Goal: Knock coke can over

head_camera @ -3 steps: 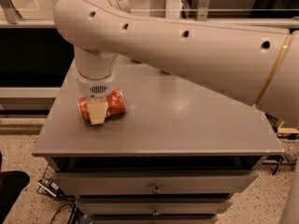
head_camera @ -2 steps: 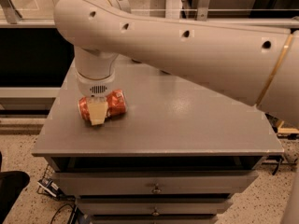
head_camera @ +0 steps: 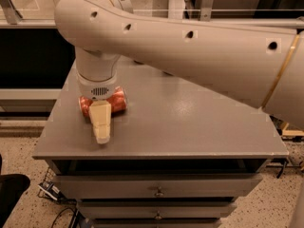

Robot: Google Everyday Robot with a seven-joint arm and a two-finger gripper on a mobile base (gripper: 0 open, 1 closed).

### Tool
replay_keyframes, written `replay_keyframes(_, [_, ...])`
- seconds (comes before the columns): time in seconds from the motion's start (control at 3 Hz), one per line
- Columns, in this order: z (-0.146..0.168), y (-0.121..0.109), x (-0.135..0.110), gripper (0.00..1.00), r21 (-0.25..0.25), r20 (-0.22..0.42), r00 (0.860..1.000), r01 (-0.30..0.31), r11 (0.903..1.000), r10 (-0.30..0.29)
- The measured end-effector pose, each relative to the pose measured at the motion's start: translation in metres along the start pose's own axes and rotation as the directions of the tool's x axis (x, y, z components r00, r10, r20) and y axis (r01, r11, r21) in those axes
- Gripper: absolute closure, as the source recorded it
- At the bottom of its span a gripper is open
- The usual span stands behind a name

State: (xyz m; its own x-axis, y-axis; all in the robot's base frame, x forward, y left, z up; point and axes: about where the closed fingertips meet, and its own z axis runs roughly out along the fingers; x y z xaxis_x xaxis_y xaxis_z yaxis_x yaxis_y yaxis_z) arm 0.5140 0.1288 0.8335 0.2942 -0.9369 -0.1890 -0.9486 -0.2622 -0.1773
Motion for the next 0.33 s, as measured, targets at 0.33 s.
replay_keyframes(0.33, [0.0, 0.0, 0.0, 0.0, 0.0, 0.0, 1.0, 0.0, 1.0, 0.0])
